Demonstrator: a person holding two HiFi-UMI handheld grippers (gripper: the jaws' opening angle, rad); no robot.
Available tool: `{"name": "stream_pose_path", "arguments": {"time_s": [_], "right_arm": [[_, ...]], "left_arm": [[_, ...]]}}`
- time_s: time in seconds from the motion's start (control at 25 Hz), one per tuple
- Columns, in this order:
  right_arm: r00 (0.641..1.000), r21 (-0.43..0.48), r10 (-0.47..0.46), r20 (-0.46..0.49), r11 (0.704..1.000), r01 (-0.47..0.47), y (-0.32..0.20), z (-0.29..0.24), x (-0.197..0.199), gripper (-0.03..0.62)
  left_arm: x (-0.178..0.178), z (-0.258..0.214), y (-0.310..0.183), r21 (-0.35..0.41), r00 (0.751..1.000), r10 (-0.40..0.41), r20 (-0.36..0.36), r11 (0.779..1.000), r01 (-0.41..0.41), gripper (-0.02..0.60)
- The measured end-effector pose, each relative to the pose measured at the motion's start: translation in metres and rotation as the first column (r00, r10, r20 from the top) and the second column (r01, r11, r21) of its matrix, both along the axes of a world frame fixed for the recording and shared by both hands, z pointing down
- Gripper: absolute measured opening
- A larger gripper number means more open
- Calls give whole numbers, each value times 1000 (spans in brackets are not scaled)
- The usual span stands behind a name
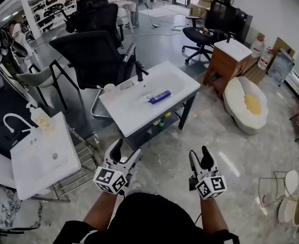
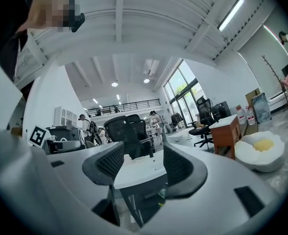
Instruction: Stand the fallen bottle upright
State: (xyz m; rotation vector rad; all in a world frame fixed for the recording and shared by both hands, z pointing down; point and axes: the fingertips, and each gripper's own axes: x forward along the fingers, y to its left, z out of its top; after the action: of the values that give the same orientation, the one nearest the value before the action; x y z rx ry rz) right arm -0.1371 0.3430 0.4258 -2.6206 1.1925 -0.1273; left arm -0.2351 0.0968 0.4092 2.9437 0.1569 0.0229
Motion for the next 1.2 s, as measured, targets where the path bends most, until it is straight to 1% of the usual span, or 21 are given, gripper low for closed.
{"name": "stream_pose_path", "arguments": {"time_s": [0.12,0.28,0.48,0.68,0.8,1.0,1.2], "right_arm": [[1000,8,7,22,1000,-7,-2,8,14,264],[998,1,28,49,1000,-28,-8,16,36,264],[996,-18,79,28,997,-78,-10,13,82,259],[991,-26,125,45,992,-124,-25,11,131,253],[992,-43,116,47,993,-114,-42,8,154,252],[995,-79,82,63,994,-77,-76,14,183,250],[997,-91,37,73,995,-30,-120,16,218,250]], "left_arm": [[16,3,-1,10,1000,12,13,1000,-12,359],[46,11,-9,-3,1000,27,16,1000,-27,359],[106,13,-23,-23,998,70,4,997,-69,359],[161,15,-42,-82,994,112,-6,990,-112,359],[187,21,-57,-92,994,113,8,989,-111,359],[215,38,-81,-125,994,106,39,987,-100,359],[240,43,-105,-111,994,101,49,989,-95,359]]}}
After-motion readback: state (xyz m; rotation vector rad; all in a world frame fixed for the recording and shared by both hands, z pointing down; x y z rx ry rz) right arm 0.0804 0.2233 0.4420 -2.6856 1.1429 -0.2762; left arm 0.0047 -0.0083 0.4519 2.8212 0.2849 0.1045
